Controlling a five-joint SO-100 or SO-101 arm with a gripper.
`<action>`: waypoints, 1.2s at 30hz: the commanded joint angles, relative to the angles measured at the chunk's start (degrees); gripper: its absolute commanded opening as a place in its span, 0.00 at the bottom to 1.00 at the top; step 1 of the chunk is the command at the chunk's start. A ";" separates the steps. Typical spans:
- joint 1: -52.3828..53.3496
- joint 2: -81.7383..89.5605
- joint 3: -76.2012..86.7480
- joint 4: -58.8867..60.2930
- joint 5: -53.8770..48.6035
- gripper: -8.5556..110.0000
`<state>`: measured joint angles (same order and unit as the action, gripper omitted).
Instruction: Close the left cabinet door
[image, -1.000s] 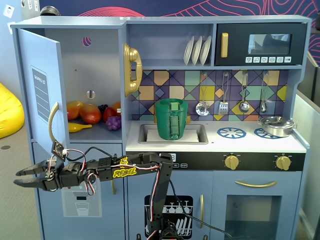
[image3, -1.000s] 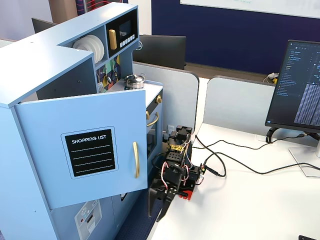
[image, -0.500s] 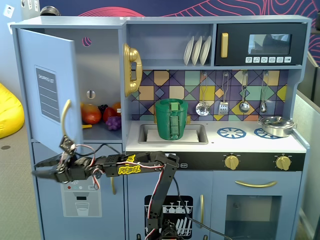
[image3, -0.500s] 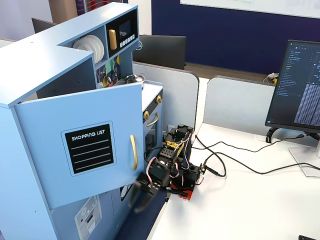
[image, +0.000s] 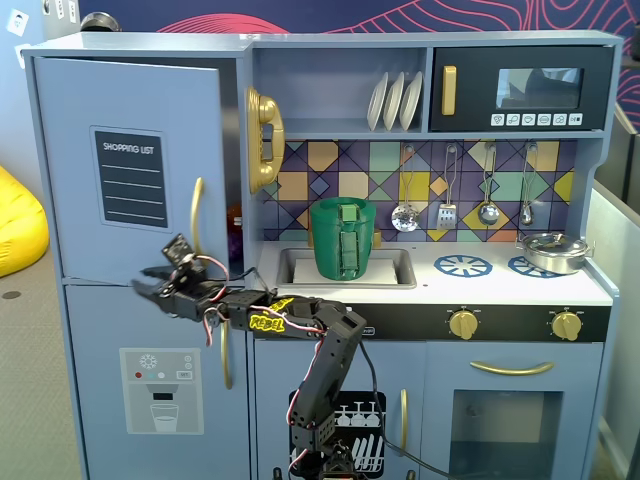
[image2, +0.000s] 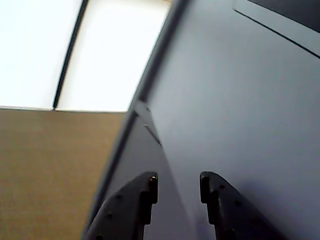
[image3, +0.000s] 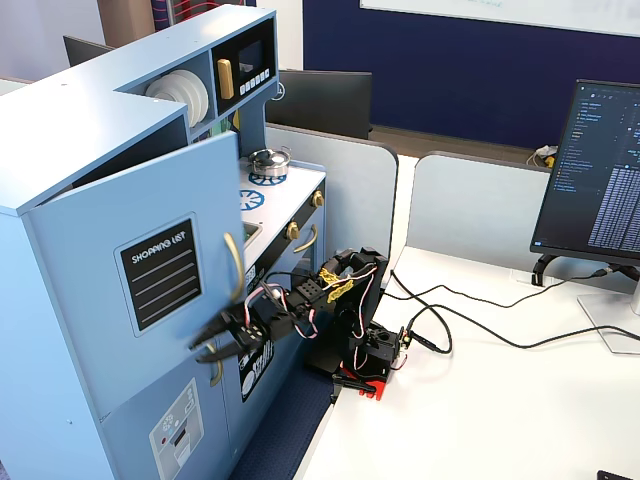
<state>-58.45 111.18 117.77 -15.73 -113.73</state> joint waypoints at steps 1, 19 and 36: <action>5.89 1.93 -4.22 -2.11 0.62 0.07; -1.67 25.22 13.45 11.69 4.92 0.07; 52.12 60.47 44.82 73.83 21.88 0.07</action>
<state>-14.77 164.79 158.99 46.85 -94.39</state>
